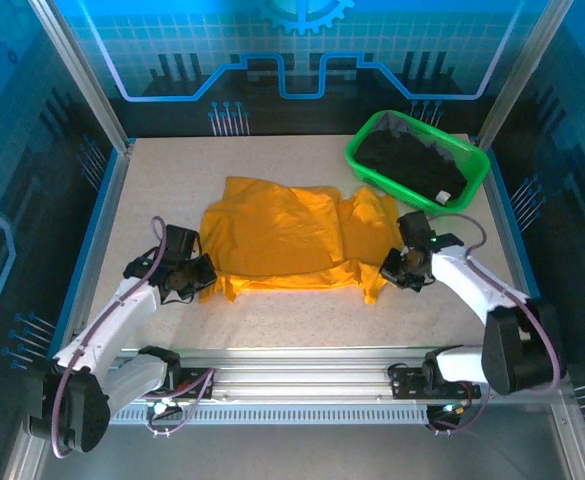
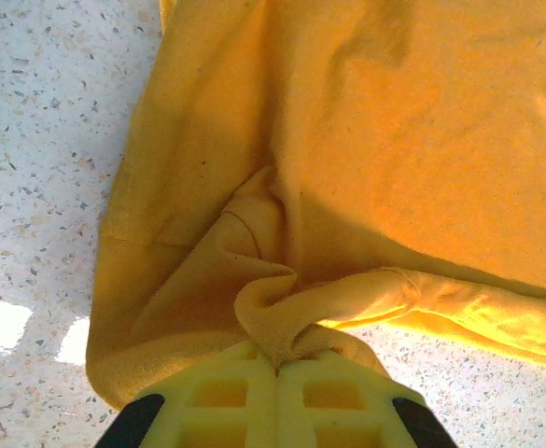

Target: Fold and stack the t-shirts

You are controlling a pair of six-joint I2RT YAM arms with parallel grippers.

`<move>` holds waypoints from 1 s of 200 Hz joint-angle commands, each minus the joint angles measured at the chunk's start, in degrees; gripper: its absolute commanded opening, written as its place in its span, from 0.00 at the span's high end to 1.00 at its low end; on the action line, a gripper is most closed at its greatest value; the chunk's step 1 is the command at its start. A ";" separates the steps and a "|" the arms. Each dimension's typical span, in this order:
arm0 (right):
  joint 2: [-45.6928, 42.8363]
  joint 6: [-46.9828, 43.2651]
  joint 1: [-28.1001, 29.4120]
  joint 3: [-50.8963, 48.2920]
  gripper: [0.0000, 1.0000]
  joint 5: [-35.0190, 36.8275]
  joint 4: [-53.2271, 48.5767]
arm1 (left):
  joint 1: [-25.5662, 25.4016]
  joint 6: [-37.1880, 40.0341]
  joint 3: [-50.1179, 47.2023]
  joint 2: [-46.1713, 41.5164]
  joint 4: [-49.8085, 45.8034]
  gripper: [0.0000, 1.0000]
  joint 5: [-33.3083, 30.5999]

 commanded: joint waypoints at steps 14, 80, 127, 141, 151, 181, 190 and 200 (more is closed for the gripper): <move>-5.12 -0.94 -4.13 2.59 1.00 4.99 -12.12 | -0.48 0.60 0.70 -1.08 -0.10 1.00 -0.38; 4.43 -5.95 -11.68 5.22 1.00 3.21 -14.07 | -0.62 0.95 0.37 -0.40 0.85 1.00 0.92; 20.35 -7.53 -12.30 14.57 0.96 0.72 -8.71 | -1.39 1.30 0.15 -0.49 0.47 1.00 1.21; 21.86 -7.67 -12.37 16.45 0.79 0.85 -8.19 | -1.65 1.24 0.15 -0.90 0.12 1.00 1.12; 21.37 -8.10 -12.36 17.16 0.69 1.47 -8.19 | -1.84 1.21 0.15 -1.21 -0.13 1.00 1.03; 13.72 -6.92 -12.37 14.14 0.51 5.20 -10.76 | -2.25 0.87 -0.12 -2.46 -0.86 1.00 0.86; 9.86 -5.93 -12.38 11.32 0.49 6.15 -10.93 | -2.29 0.61 -0.29 -2.81 -1.02 1.00 0.85; 5.94 -4.98 -12.33 7.78 0.47 5.94 -10.39 | -2.42 0.25 -0.46 -3.20 -0.93 1.00 0.86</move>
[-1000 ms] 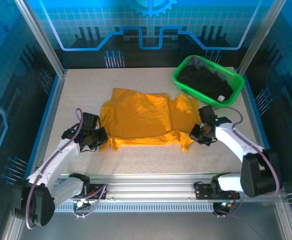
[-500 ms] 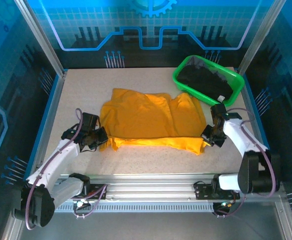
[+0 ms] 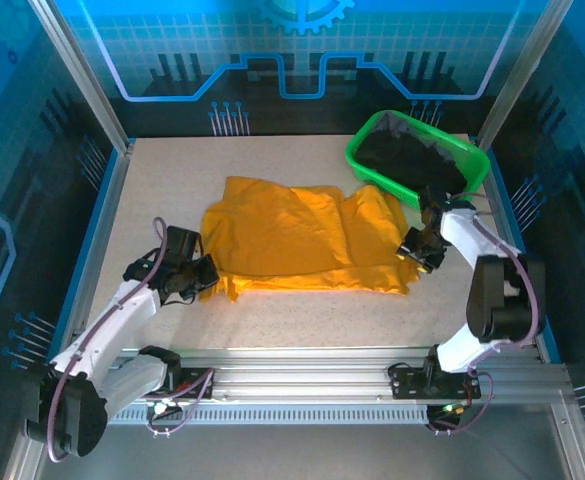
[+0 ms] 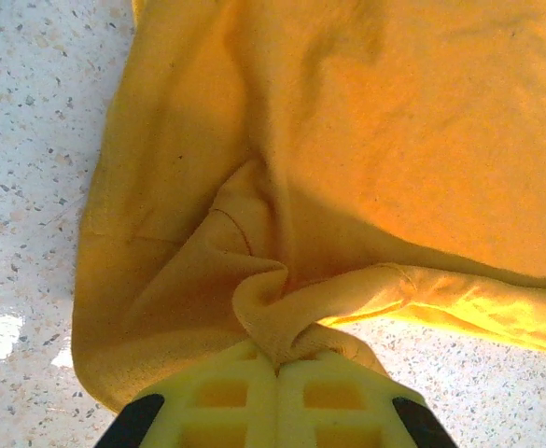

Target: Fold and stack the t-shirts

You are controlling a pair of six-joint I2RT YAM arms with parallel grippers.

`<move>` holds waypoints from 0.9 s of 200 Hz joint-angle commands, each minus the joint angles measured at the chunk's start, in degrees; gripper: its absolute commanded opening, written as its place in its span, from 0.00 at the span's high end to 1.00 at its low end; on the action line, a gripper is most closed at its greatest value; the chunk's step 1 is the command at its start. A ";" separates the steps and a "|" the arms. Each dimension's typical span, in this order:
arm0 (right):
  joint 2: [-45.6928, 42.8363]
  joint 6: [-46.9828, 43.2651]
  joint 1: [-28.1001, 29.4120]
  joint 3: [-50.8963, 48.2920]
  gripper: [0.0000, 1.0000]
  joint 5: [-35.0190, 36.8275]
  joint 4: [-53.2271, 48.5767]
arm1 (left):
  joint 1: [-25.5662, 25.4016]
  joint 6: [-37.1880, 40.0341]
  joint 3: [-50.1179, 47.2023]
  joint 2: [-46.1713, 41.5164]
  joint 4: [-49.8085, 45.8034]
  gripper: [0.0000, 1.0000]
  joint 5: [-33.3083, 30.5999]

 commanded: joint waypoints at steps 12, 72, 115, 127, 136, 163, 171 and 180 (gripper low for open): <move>-13.15 2.82 -0.74 -10.13 0.48 0.09 -0.89 | -0.94 -0.06 -0.62 -1.91 -0.84 1.00 0.66; -11.48 4.43 0.60 -18.64 0.55 -8.27 6.03 | -1.22 1.47 0.67 -1.11 -2.08 1.00 1.14; -6.36 4.55 -0.23 -18.46 0.69 -6.49 10.74 | -1.55 3.03 0.77 -1.85 -4.15 1.00 4.01; -4.72 4.38 -0.30 -16.66 0.80 -5.57 10.04 | -2.16 3.52 0.53 -2.38 -4.59 1.00 5.89; -4.37 4.40 -0.25 -15.58 0.89 -4.45 9.28 | -2.89 3.77 0.18 -2.65 -4.32 1.00 7.70; -7.06 4.33 -0.29 -13.57 1.00 1.92 4.68 | -7.38 2.86 0.50 -1.77 -4.46 1.00 8.81; -8.49 4.25 -0.30 -13.33 1.00 3.67 3.50 | -8.99 2.52 0.52 -1.10 -4.14 1.00 8.98; -10.08 4.38 -0.30 -13.28 1.00 5.03 2.15 | -11.13 2.36 0.48 -0.17 -3.20 1.00 9.37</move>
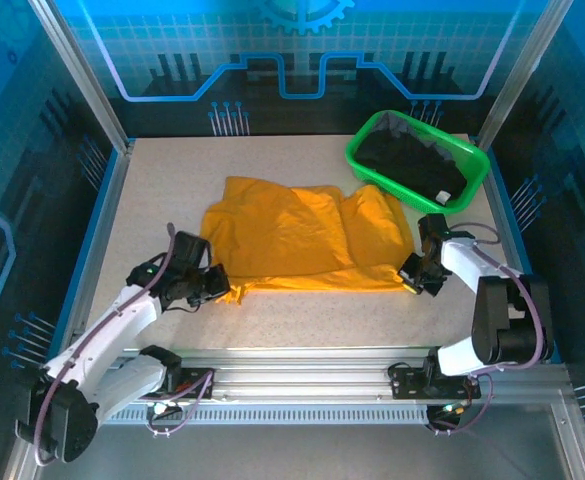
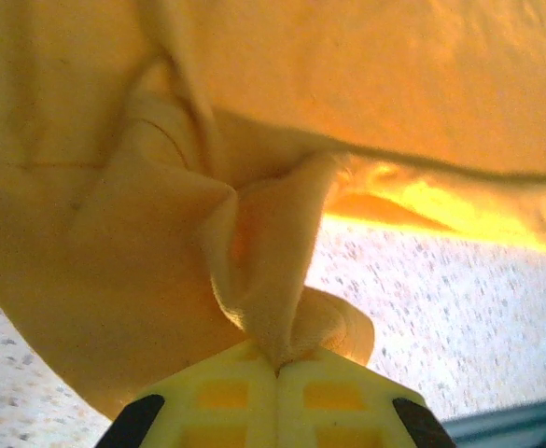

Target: Fold and stack the t-shirts

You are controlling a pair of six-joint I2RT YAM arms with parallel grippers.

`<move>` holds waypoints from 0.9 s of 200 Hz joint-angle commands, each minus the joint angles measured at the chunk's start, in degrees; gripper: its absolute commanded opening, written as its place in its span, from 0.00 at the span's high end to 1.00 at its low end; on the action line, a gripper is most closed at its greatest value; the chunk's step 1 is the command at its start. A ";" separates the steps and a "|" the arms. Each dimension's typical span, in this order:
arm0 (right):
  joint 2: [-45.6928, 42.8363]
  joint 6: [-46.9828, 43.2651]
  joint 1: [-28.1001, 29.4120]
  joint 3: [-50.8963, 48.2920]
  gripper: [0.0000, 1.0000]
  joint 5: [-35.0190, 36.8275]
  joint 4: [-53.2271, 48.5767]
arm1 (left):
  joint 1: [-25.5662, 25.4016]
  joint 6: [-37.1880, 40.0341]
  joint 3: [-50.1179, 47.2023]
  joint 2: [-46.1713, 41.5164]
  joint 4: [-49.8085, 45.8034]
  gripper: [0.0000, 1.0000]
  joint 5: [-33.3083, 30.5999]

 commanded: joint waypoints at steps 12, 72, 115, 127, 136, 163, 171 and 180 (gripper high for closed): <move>-5.74 0.70 -0.32 1.57 1.00 8.22 -6.65 | -7.51 1.00 0.49 3.01 0.94 0.99 3.85; -6.47 0.49 -0.40 1.45 1.00 9.14 -8.10 | -10.12 -5.05 9.27 10.12 -12.22 0.20 -14.05; -6.33 -0.89 0.30 2.63 1.00 8.29 -7.99 | 7.30 -14.32 5.20 12.48 -7.10 0.30 -9.49; -6.93 -1.14 0.30 2.96 1.00 8.28 -8.25 | 8.32 -15.15 5.07 16.04 -6.43 0.31 -9.31; -7.51 -1.35 0.44 3.27 1.00 8.22 -8.35 | 8.36 -15.26 5.08 18.90 -5.85 0.32 -8.76; -8.34 -1.88 0.64 4.94 1.00 7.99 -9.30 | 8.35 -17.12 3.39 24.15 -2.33 0.34 -6.38; -8.52 -1.96 0.82 5.39 1.00 7.96 -9.50 | 8.34 -17.64 2.77 24.95 -1.33 0.36 -6.23; -8.87 -1.88 0.97 5.69 1.00 7.79 -9.68 | 8.34 -17.97 2.32 26.01 -0.25 0.42 -6.42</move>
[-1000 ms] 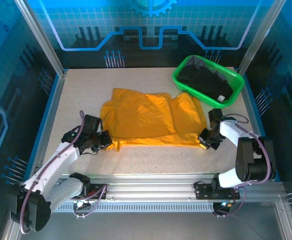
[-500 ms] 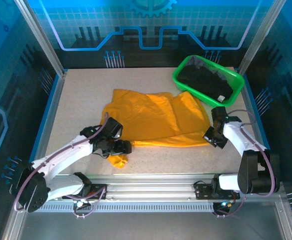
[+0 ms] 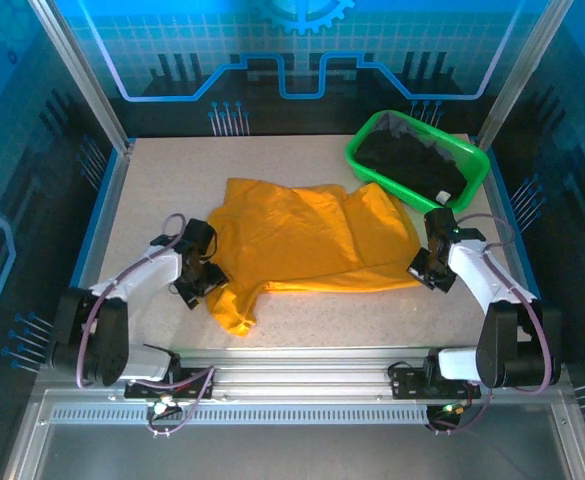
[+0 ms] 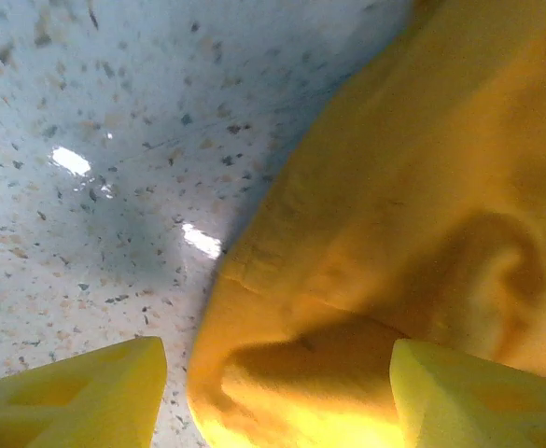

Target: Fold and stack the t-shirts

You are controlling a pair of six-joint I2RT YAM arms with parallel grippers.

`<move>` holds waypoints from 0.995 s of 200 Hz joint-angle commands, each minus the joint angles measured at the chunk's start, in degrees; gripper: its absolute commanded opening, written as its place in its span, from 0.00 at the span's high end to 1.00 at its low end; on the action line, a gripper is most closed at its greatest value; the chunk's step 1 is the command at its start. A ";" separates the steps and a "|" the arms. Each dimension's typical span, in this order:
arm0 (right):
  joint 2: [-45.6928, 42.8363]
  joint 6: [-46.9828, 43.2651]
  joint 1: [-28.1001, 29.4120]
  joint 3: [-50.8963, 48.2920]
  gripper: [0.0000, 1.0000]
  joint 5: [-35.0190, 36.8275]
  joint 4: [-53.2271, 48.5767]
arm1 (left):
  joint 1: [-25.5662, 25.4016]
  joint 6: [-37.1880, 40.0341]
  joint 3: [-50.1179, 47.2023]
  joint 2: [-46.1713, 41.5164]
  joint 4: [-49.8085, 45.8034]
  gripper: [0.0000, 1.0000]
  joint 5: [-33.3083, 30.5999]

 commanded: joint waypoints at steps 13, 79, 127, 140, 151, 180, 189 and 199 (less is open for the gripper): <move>-2.47 -0.56 1.20 2.35 1.00 0.00 -2.48 | 0.36 -3.30 -2.09 3.22 5.14 0.61 1.19; -7.10 -2.09 3.35 5.41 1.00 1.26 -3.75 | 3.70 7.41 13.59 4.09 -1.53 1.00 -10.04; -6.85 -3.78 3.55 7.19 1.00 -0.47 -2.46 | 7.84 17.21 24.92 11.15 -2.22 1.00 -9.90; -5.94 -3.94 3.70 7.77 1.00 -0.85 -2.14 | 8.27 18.34 27.87 14.73 -2.22 1.00 -8.95; -5.21 -3.98 3.72 8.27 1.00 -0.80 -2.13 | 8.43 18.87 29.99 17.55 -2.63 1.00 -8.26; -3.64 -4.80 3.77 9.62 1.00 0.29 -2.56 | 8.54 19.96 31.58 20.81 -1.85 0.77 -5.72; -3.24 -5.21 3.62 10.05 1.00 0.46 -2.58 | 8.46 19.82 30.77 19.90 -1.47 0.50 -5.49; -2.92 -5.69 3.36 10.54 1.00 0.56 -2.66 | 8.41 19.52 29.17 17.62 -1.19 0.39 -5.83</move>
